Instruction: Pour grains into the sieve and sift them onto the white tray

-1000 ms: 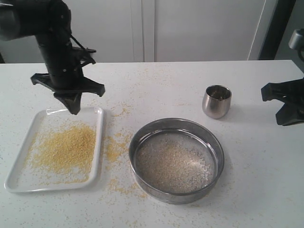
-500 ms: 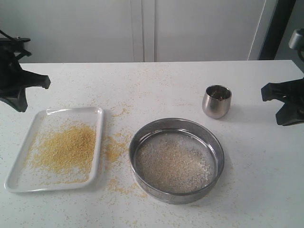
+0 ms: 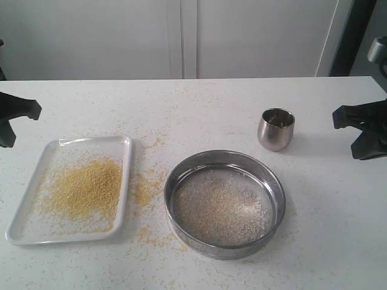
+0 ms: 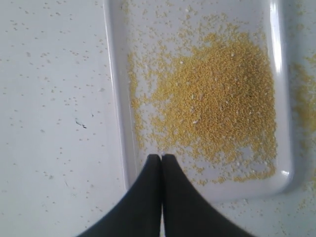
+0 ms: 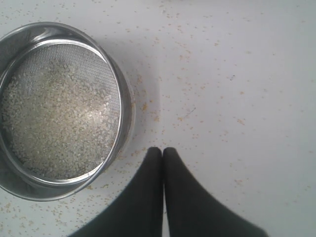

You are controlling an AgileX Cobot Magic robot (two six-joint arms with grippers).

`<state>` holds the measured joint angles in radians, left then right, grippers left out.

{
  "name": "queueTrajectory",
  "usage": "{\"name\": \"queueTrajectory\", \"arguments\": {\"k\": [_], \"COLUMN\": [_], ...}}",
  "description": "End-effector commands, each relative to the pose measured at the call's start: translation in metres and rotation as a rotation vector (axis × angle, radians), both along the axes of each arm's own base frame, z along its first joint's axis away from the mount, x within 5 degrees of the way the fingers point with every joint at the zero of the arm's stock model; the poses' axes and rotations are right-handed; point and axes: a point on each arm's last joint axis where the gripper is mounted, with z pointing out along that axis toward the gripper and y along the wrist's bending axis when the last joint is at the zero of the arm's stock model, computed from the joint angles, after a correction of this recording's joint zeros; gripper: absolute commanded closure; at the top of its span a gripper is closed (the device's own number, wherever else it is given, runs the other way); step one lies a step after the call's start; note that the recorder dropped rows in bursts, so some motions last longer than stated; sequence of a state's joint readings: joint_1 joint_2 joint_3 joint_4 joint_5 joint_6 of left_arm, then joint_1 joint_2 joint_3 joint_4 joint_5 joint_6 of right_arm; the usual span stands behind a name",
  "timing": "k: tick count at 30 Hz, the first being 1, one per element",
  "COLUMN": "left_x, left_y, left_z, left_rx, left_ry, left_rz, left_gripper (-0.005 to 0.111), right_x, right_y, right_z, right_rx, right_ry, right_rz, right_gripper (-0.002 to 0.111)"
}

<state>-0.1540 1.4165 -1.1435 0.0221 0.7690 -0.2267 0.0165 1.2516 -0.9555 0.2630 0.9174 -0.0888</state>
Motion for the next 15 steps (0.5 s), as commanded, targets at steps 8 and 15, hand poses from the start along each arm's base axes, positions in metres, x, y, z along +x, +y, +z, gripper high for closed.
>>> {"name": "queueTrajectory", "arguments": {"k": [8,15], "left_x": [-0.077,-0.129], "left_y": [0.010,0.018], "left_z": [0.013,0.011], "left_rx": [-0.053,-0.065], "left_ry": [-0.100,-0.186], "left_rz": [0.010,0.006], "left_gripper": [0.107,0.107], "right_x": [0.000,0.000], "right_y": [-0.002,-0.002], "right_z": [0.002,0.002], "right_rx": [-0.004,-0.004], "right_ry": [-0.013,-0.013], "right_rz": [-0.003,-0.003], "right_gripper": [0.108,0.108]}}
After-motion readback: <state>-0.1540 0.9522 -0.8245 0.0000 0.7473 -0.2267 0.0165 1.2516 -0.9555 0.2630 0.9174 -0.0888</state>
